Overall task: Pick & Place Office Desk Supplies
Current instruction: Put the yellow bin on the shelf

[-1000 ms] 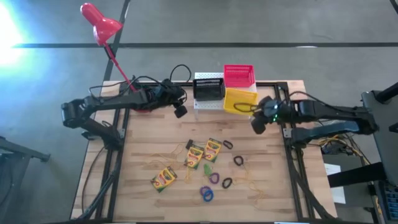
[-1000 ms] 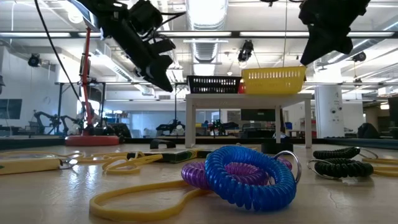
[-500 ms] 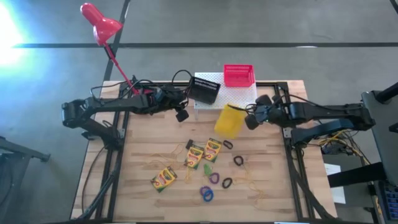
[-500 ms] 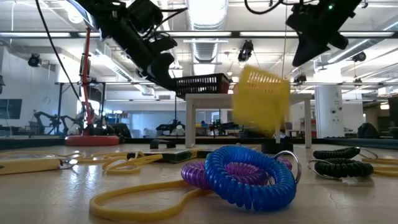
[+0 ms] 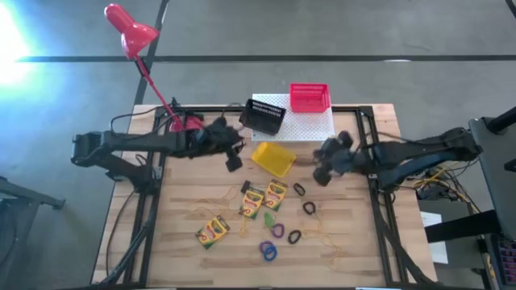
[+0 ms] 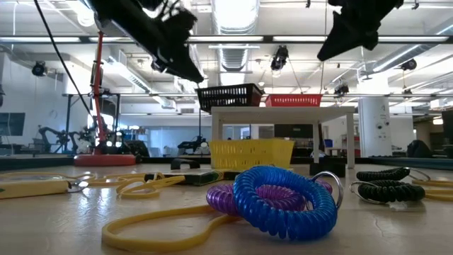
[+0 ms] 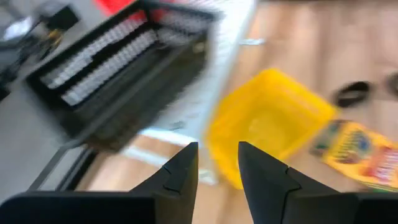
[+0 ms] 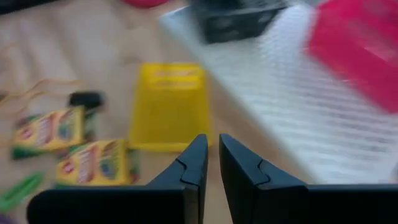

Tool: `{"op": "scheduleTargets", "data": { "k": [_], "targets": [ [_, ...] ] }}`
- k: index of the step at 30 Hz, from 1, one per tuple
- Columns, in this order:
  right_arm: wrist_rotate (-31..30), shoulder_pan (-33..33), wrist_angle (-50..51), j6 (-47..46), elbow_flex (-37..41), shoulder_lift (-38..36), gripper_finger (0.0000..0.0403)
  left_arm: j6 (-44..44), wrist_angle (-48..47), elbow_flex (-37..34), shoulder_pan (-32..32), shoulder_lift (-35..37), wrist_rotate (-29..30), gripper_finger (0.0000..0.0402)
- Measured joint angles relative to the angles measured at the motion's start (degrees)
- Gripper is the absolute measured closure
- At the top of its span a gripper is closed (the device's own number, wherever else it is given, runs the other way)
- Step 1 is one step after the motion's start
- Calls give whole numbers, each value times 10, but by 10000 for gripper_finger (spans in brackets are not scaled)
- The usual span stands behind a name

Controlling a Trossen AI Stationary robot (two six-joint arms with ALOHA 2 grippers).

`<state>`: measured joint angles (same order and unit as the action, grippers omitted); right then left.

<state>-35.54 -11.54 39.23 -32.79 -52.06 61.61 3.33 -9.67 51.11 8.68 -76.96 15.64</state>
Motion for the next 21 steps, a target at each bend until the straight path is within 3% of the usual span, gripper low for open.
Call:
{"op": "scheduleTargets", "data": {
  "k": [5, 10, 16, 21],
  "targets": [
    [3, -42, -182, 46, 55, 83, 356, -9, 42, -48, -68, 4, 2, 284],
    [39, -18, -386, 127, 70, 195, 313, -67, 145, -118, -104, 3, 2, 284],
    [58, 49, -376, 143, -6, 315, 260, -109, 217, -170, -107, 4, 5, 284],
    [108, 94, -258, 112, -88, 387, 241, -117, 221, -178, -107, 4, 20, 284]
  ]
}}
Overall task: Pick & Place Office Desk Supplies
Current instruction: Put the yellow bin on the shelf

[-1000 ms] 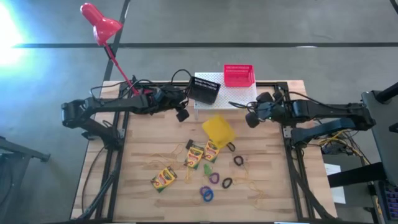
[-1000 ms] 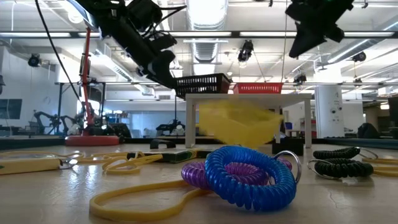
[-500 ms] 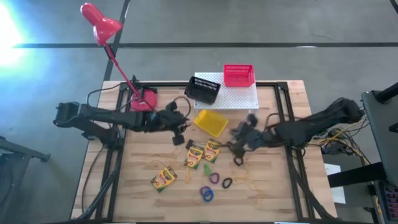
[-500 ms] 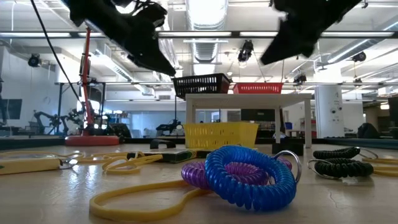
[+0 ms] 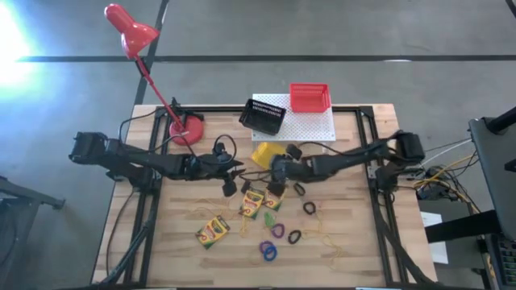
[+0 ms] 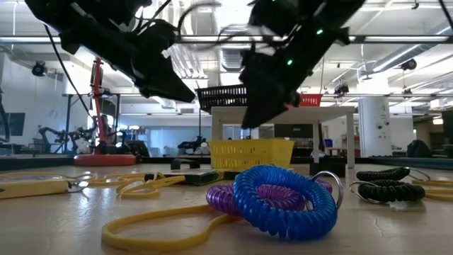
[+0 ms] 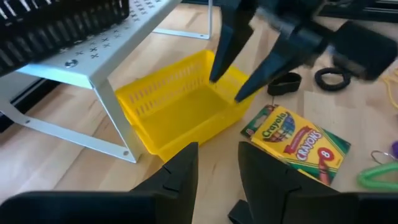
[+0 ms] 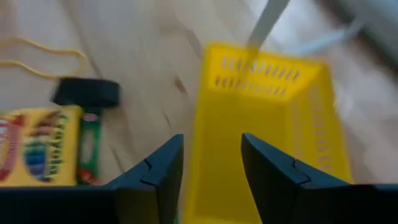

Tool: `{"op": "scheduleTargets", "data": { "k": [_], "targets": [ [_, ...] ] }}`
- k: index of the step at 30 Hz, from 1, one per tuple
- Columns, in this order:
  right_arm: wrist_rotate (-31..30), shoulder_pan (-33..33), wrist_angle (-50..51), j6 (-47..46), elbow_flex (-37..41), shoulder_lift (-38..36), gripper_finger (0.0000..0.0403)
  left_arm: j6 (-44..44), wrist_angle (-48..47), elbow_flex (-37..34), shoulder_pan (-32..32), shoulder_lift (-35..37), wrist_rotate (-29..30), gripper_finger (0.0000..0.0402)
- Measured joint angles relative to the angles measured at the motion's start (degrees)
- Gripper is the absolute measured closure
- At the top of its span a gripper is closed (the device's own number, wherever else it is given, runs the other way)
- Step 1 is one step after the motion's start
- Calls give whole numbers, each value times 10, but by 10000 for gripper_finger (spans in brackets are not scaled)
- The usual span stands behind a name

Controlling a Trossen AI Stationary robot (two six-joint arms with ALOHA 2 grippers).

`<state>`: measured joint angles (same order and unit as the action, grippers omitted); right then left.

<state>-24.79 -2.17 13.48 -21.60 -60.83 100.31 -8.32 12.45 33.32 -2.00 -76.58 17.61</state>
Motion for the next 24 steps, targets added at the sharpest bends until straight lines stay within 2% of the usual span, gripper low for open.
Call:
{"op": "scheduleTargets", "data": {
  "k": [5, 9, 17, 20, 24],
  "targets": [
    [57, 21, 80, -5, -61, 52, 243, -3, 7, 0, 0, 0, 0, 284],
    [69, 23, 116, 1, -90, 77, 260, -3, 5, -1, 0, 0, 0, 284],
    [96, 23, 125, 24, -97, 70, 310, -3, 7, -1, 0, 0, 0, 284],
    [108, 23, 131, 27, -96, 67, 302, -3, 9, 0, 0, 0, 0, 284],
    [108, 24, 130, 29, -92, 66, 270, -3, 11, 0, 0, 0, 0, 284]
  ]
}}
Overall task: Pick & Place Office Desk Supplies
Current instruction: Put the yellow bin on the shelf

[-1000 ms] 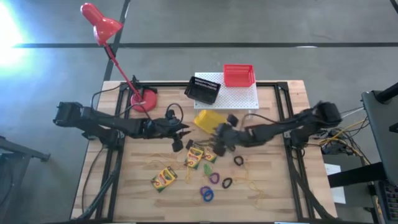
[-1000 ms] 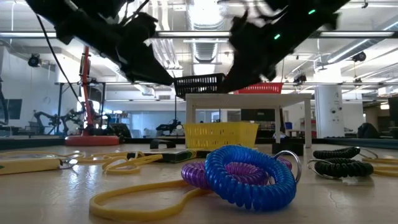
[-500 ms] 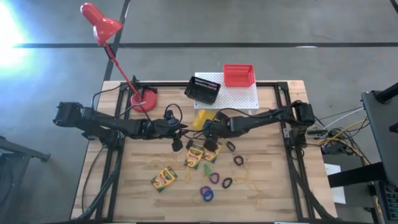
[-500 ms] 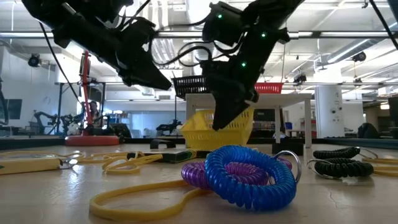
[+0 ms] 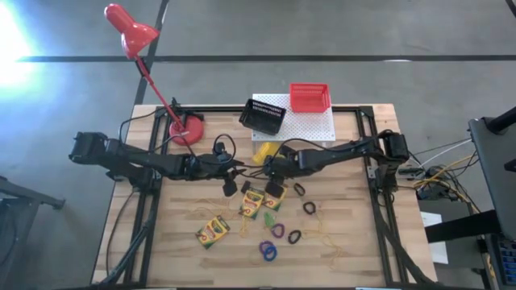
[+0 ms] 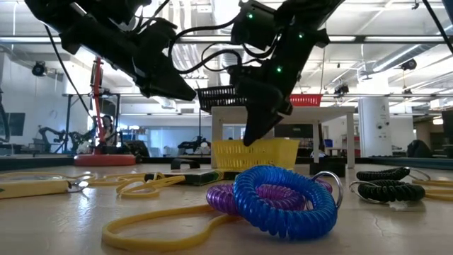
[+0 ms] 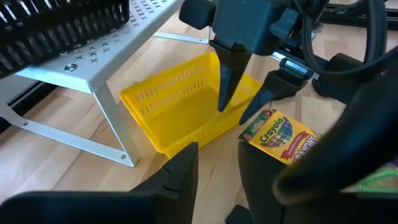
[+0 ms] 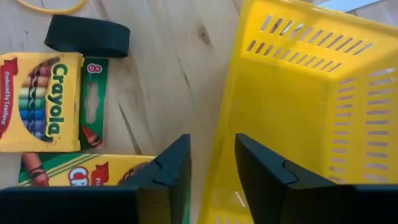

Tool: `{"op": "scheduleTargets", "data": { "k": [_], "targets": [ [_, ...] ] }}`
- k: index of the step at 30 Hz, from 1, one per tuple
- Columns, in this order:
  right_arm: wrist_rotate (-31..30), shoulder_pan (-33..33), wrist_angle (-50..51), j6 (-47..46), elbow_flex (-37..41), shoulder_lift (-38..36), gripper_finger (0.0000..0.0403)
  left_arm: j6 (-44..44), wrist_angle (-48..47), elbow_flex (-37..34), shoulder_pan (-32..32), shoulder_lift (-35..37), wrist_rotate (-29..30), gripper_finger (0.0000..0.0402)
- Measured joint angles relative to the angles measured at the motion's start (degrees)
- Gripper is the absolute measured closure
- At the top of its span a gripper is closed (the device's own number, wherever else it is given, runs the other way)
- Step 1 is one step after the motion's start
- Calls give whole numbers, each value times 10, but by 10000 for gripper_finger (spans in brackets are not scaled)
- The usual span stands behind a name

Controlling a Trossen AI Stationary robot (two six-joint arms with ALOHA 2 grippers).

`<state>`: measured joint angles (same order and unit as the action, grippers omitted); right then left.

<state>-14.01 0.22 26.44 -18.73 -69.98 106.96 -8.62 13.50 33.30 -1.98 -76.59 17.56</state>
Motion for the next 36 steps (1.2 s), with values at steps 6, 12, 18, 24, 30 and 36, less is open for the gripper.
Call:
{"op": "scheduleTargets", "data": {
  "k": [6, 12, 18, 24, 30, 36],
  "targets": [
    [0, 2, -28, 12, 27, 0, 264, 0, 0, 0, 0, 0, 0, 284],
    [7, 1, -40, 13, 49, -4, 347, 0, -1, 0, 0, 0, 0, 284],
    [25, -31, 22, 15, 50, -69, 391, -2, 0, 0, 0, 0, 0, 284],
    [26, -97, 158, 22, 47, -197, 394, -3, 0, 0, 0, 0, 0, 284],
    [-68, -154, 227, 85, 67, -329, 394, -3, 7, 0, 0, 0, 0, 284],
    [-79, -50, 273, 219, 83, -408, 394, -3, 25, 0, 0, 0, 0, 284]
  ]
}}
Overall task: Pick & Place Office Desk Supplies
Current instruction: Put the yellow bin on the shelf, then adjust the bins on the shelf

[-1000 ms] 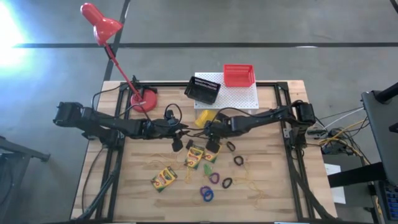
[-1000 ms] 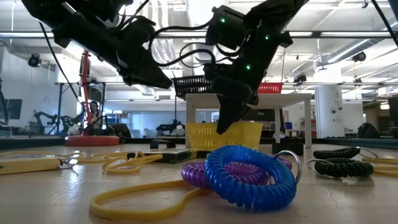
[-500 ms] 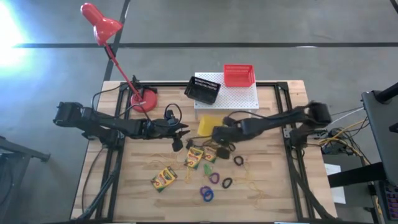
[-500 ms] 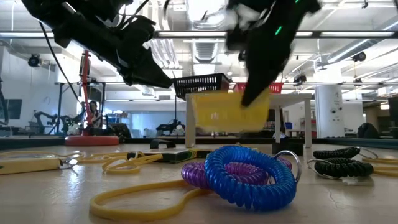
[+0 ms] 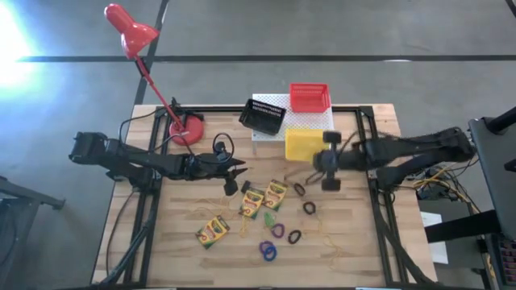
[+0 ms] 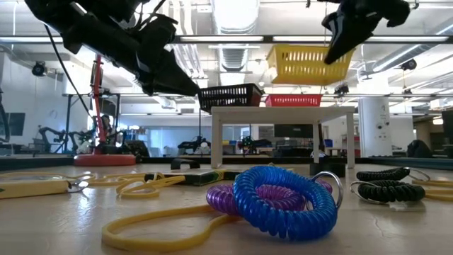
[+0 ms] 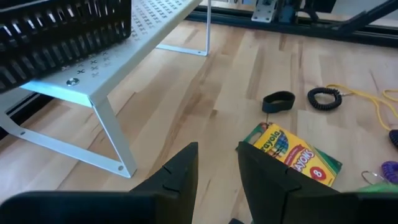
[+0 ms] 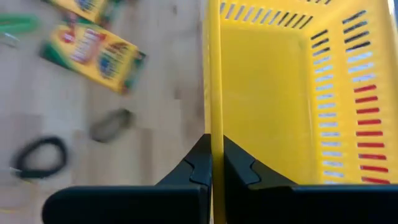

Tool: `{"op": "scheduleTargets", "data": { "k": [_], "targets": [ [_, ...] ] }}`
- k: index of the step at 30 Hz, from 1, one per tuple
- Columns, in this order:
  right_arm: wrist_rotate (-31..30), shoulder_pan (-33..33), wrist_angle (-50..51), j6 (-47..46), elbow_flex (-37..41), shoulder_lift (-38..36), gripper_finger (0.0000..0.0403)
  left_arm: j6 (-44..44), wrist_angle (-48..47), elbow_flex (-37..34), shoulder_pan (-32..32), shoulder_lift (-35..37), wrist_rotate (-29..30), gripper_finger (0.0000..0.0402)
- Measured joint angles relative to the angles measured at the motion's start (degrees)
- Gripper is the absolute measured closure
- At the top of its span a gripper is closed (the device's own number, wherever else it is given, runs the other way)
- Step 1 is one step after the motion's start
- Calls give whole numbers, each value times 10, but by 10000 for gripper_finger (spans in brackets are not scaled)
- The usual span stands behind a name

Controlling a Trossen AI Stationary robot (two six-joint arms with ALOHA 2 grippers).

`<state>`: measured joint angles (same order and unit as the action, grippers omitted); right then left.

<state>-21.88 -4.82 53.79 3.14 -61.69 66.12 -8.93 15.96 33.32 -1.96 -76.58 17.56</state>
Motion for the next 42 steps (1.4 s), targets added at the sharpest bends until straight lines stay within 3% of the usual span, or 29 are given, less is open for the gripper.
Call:
{"op": "scheduleTargets", "data": {
  "k": [5, 10, 16, 25, 31, 34, 37, 42],
  "targets": [
    [111, 138, 1, 143, -7, -13, 394, -2, 8, 0, 0, 0, 0, 284],
    [118, 235, 0, 175, -6, 2, 394, -8, 10, 0, 0, 0, 0, 284],
    [164, 281, -3, 212, -5, 25, 376, -15, 9, 0, 0, 0, 0, 284],
    [141, 282, -23, 206, -5, 31, 306, -16, 9, 0, 0, 0, 0, 284],
    [117, 272, -10, 192, -5, 7, 281, -17, 5, 0, 0, 0, 0, 284],
    [117, 241, -10, 155, -5, -12, 278, -44, -10, 0, 2, 3, 13, 284],
    [117, 192, -14, 98, -5, -25, 281, -86, -64, 8, 17, 24, 66, 284],
    [112, 78, -52, 0, 1, -27, 290, -90, -185, 43, 103, 54, 73, 284]
  ]
}}
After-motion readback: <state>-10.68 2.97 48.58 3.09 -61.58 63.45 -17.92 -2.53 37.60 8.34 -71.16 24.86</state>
